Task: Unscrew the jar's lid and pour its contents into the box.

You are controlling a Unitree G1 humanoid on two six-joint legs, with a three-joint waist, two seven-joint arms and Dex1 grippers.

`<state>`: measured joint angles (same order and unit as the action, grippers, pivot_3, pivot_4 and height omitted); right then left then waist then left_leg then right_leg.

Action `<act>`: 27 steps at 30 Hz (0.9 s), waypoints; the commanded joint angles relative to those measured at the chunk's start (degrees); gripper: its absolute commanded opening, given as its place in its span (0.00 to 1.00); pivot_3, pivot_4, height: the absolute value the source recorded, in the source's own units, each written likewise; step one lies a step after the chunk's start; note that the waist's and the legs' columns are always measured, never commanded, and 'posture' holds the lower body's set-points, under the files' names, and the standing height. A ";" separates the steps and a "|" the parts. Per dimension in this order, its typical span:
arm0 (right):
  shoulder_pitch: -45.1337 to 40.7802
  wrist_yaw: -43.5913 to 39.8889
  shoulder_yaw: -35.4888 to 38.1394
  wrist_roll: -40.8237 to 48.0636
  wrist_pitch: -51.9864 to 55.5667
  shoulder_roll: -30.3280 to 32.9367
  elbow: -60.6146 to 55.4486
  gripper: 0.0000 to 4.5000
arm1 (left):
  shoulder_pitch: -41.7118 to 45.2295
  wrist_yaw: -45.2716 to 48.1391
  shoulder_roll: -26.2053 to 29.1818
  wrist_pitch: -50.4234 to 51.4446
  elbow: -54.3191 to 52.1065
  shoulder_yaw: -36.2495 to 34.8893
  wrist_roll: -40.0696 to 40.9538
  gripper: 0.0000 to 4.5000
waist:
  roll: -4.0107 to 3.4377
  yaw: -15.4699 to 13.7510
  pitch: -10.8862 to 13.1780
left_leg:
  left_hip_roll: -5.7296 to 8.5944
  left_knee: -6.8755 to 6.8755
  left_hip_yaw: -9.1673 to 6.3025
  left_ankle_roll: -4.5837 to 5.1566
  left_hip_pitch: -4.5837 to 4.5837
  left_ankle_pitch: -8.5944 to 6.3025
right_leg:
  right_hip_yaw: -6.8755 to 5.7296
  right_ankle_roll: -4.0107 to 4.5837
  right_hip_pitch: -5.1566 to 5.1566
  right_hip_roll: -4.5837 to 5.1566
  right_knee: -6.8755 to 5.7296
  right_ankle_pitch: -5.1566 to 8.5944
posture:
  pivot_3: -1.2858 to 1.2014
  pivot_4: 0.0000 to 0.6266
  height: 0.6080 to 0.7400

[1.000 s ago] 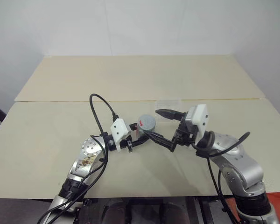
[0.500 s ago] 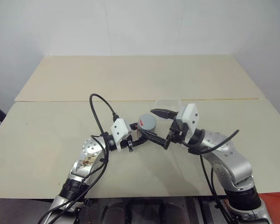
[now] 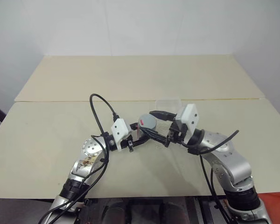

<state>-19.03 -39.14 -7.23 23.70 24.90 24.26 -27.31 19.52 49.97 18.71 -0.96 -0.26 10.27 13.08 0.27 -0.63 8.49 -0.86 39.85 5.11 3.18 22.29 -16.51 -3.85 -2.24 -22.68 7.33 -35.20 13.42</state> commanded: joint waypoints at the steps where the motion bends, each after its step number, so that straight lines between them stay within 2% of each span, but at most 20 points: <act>1: -0.02 0.28 0.91 0.02 -1.59 -0.10 -1.23 0.62 | 0.20 -0.06 -0.13 -1.04 -0.96 0.16 -0.12 0.45 | 0.00 0.00 0.00 | 0.00 0.00 0.00 0.00 0.00 0.00 | 0.00 0.00 0.00 0.00 0.00 0.00 | 0.52 0.24 1.00; 11: -0.47 0.09 1.78 1.40 -0.77 -0.22 -1.71 0.62 | 0.05 0.22 -0.02 -0.90 -1.10 0.20 -0.05 0.45 | 0.00 0.00 0.00 | 0.00 0.00 0.00 0.00 0.00 0.00 | 0.00 0.00 0.00 0.00 0.00 0.00 | 0.52 0.24 1.00; 18: -2.22 -8.81 3.60 6.91 -0.61 4.76 -0.91 0.62 | 0.05 3.03 0.33 0.16 -2.17 0.55 2.04 0.45 | 0.00 -0.02 0.00 | -0.01 0.00 -0.01 0.01 0.00 -0.01 | -0.01 0.00 0.02 0.00 0.03 0.00 | 0.52 0.24 1.00; 27: -2.90 -9.97 6.21 12.17 1.00 3.75 1.77 0.62 | -1.33 3.93 1.04 -1.06 -2.69 1.71 0.39 0.45 | 0.00 0.01 0.00 | -0.02 0.00 0.00 0.01 0.00 -0.01 | 0.01 0.00 0.00 0.00 0.02 0.00 | 0.52 0.24 1.00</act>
<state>-20.99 -48.76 -3.27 33.45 26.16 28.20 -23.92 18.62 53.63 19.72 -1.13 -1.49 11.65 13.44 0.27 -0.62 8.49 -0.87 39.85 5.11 3.19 22.29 -16.52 -3.84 -2.24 -22.67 7.33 -35.17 13.42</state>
